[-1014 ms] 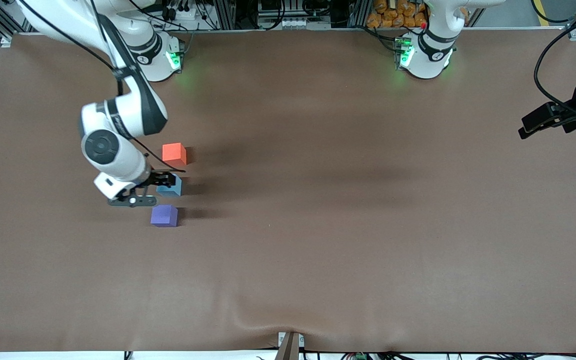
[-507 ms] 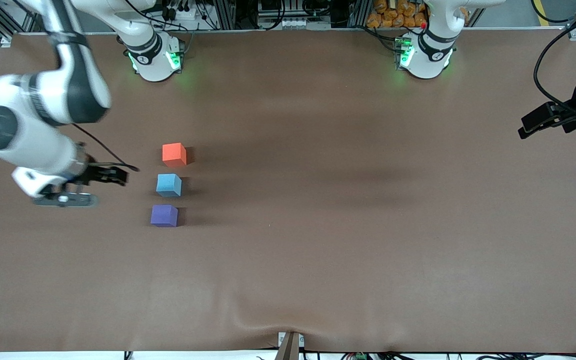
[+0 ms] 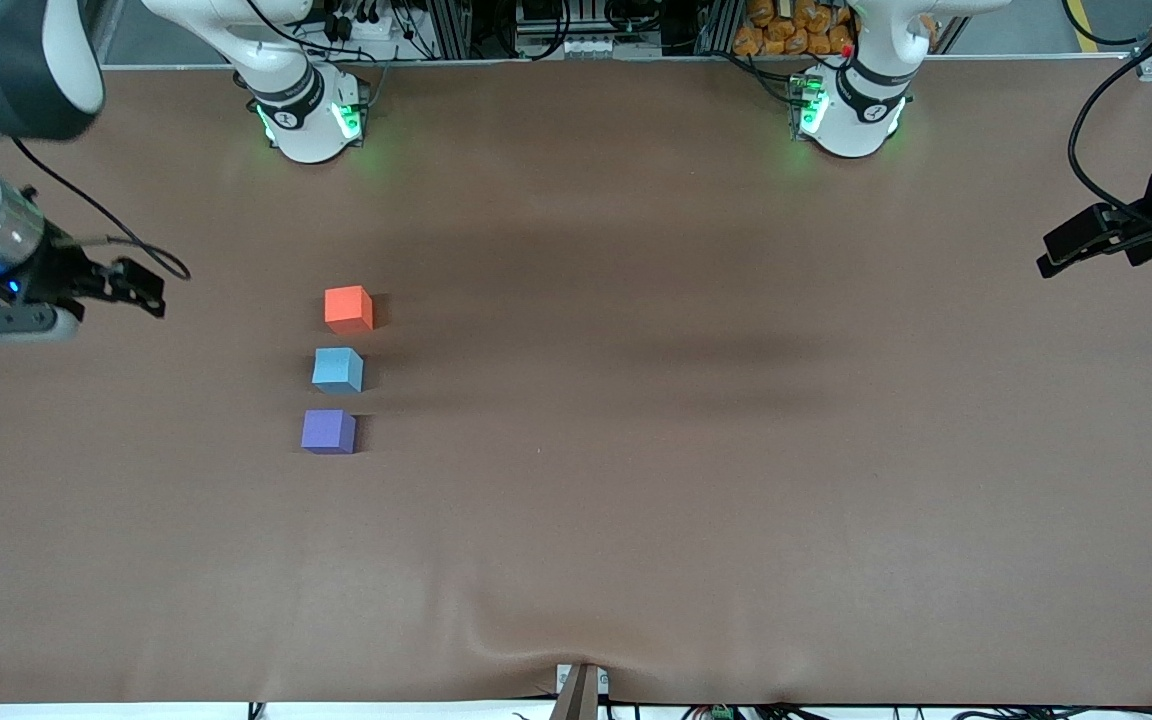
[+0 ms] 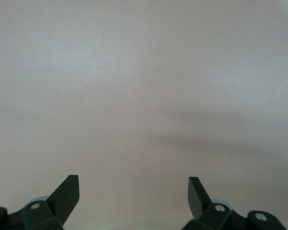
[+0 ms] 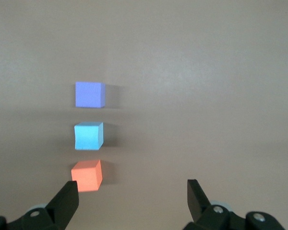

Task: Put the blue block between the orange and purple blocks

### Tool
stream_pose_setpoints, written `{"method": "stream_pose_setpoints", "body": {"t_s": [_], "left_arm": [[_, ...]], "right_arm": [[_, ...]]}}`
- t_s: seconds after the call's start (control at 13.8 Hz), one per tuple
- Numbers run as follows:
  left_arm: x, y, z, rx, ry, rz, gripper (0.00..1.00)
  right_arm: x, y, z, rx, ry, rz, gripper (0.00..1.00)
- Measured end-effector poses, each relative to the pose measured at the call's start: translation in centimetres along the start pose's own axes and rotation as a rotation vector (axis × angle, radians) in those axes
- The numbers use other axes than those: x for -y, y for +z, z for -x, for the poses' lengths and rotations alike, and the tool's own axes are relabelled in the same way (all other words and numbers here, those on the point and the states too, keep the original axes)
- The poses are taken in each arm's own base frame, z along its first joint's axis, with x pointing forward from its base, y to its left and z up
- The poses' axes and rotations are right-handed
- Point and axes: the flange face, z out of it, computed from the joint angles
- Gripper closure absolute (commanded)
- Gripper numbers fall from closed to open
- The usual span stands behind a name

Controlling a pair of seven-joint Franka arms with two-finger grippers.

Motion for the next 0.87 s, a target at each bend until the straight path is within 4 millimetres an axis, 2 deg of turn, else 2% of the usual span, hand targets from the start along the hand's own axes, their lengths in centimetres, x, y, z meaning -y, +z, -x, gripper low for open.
{"method": "stream_pose_setpoints", "body": {"t_s": [0.14, 0.36, 0.51, 0.87], "left_arm": [[0.0, 0.0, 0.0, 0.000, -0.001, 0.000, 0.00], [0.1, 0.0, 0.0, 0.000, -0.002, 0.000, 0.00], [0.1, 0.0, 0.0, 0.000, -0.002, 0.000, 0.00], [0.0, 0.1, 0.0, 0.003, 0.001, -0.001, 0.00]], "right_arm": [[-0.1, -2.4, 1.1, 0.002, -0.026, 0.002, 0.00], [-0.3, -7.9, 2.0, -0.001, -0.043, 0.002, 0.00], [-0.4, -10.4, 2.5, -0.012, -0.040, -0.001, 0.00], [0.4, -12.0, 2.7, -0.036, -0.022, -0.041, 0.00]]}}
